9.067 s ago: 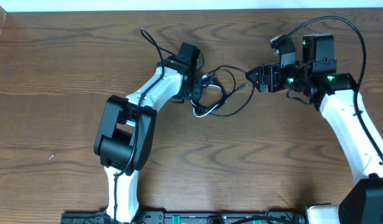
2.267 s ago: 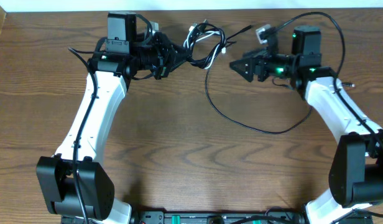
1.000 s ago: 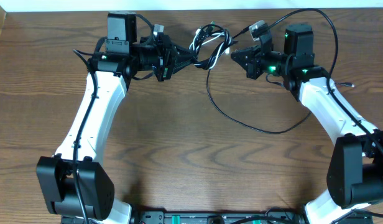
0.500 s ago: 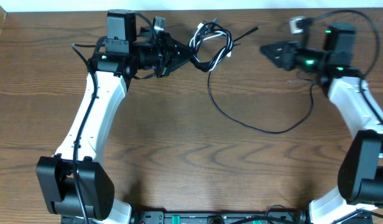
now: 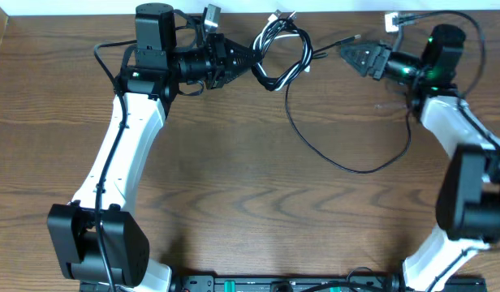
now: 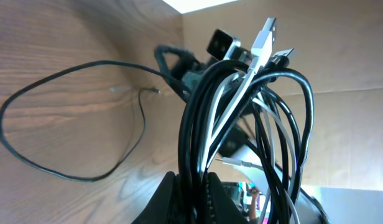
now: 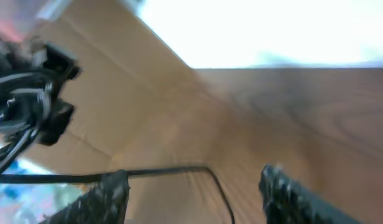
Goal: Untangle cables
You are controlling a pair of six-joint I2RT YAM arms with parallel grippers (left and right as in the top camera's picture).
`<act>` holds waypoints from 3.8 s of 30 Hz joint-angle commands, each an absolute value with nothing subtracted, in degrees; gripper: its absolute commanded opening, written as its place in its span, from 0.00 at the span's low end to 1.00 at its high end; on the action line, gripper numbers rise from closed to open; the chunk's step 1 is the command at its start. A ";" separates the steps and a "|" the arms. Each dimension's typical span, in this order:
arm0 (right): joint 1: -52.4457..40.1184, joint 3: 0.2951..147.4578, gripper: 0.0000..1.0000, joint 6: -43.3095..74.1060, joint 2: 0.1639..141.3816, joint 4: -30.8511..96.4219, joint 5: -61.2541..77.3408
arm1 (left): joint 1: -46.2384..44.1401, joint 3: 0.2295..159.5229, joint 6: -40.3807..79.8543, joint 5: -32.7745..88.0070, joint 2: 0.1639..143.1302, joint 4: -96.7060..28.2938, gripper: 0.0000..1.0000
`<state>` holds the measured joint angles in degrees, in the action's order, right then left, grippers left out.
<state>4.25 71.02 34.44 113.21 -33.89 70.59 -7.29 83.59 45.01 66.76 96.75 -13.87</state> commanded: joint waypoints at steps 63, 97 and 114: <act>-3.81 79.92 0.01 80.71 122.10 -90.28 89.36 | -7.29 84.71 52.45 56.53 95.46 -14.35 0.07; -6.55 79.92 0.01 39.99 122.17 -21.74 67.35 | -7.29 84.71 46.09 52.53 95.46 -15.99 0.07; -7.51 79.92 0.02 23.64 121.45 10.76 47.11 | -7.31 84.71 46.06 48.29 95.46 -16.43 0.08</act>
